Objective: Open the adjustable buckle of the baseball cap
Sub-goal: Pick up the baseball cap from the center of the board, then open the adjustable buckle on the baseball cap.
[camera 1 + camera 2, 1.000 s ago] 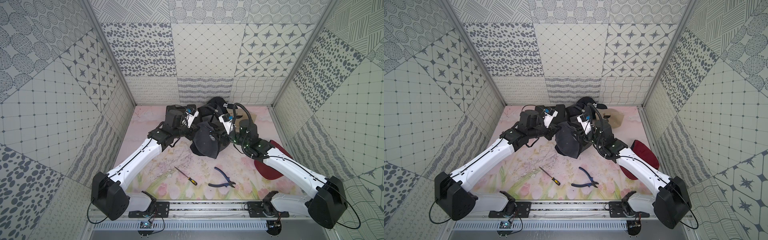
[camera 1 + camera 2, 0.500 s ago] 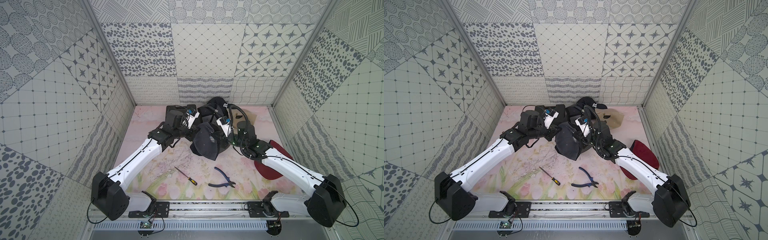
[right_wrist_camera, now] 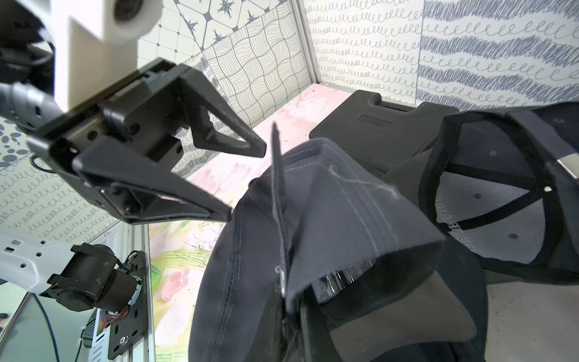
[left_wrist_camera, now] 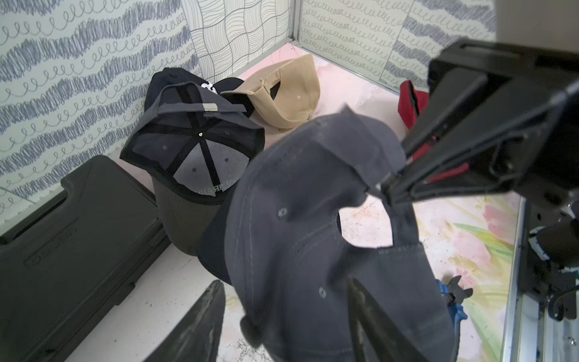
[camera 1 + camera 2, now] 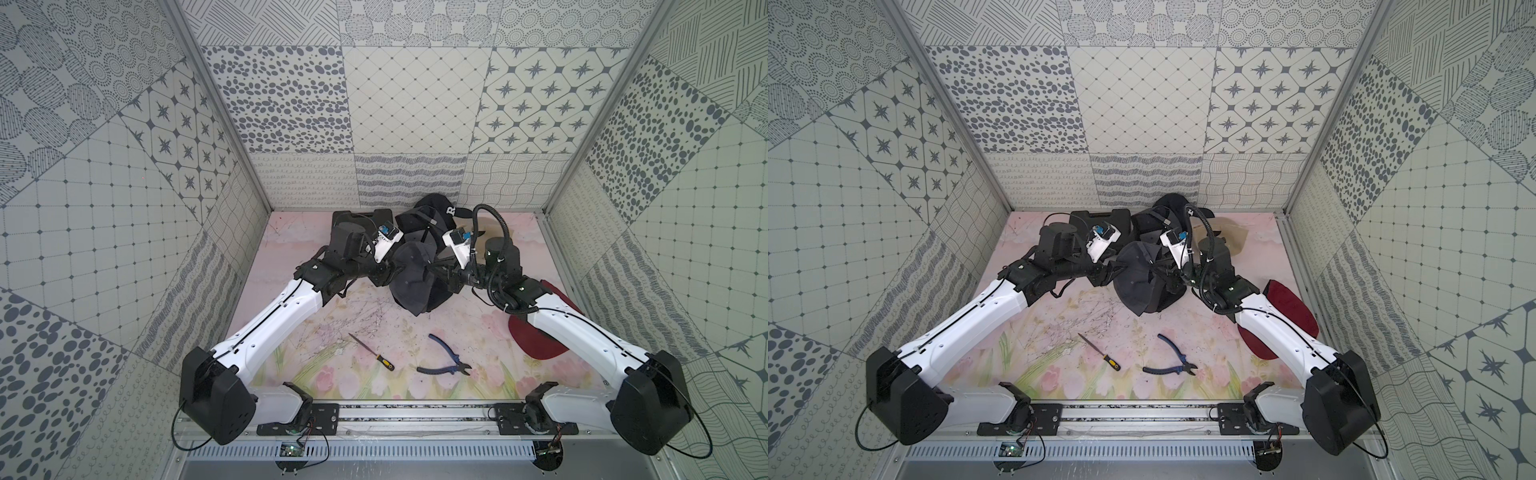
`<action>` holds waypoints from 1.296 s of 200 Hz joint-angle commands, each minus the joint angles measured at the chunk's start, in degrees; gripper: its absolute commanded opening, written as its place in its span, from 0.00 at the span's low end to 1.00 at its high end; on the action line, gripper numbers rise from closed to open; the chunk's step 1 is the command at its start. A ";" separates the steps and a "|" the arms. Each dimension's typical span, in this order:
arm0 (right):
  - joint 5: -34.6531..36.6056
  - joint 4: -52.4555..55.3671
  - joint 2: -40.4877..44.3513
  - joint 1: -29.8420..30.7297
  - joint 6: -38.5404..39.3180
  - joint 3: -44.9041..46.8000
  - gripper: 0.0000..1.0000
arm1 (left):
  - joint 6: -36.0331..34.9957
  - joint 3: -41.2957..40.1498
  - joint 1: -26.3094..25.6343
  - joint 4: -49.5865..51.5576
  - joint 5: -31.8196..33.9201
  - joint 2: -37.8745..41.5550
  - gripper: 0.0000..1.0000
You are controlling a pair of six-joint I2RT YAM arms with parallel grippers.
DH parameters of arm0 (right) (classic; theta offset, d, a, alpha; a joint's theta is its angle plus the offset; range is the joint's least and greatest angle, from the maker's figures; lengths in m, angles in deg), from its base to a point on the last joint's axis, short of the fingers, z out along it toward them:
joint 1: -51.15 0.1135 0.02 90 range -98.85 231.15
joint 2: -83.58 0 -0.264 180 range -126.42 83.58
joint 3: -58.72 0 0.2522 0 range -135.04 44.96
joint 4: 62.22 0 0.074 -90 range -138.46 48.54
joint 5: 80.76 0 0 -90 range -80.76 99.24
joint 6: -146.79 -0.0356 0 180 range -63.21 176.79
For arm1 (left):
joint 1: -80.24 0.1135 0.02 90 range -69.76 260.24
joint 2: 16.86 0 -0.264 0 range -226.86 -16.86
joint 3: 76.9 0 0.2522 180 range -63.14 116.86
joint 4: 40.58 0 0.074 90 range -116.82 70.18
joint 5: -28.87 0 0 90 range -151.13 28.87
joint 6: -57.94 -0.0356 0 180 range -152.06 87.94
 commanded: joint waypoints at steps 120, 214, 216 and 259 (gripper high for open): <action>-24.90 0.04 -4.03 -4.01 0.66 -5.19 0.00 | -27.00 -3.53 -0.74 -16.11 -14.56 -1.02 0.65; -29.17 -0.01 -5.52 -4.07 -0.49 -6.47 0.00 | -29.64 -1.26 -2.01 -13.71 -20.55 -3.93 0.58; -29.25 -0.01 -5.59 -4.11 -0.55 -6.55 0.00 | -29.64 -1.20 -2.10 -13.74 -20.69 -4.01 0.57; -30.05 -1.46 -6.75 -4.13 -1.68 -7.10 0.00 | -30.99 -0.31 -2.57 -11.99 -21.86 -5.05 0.49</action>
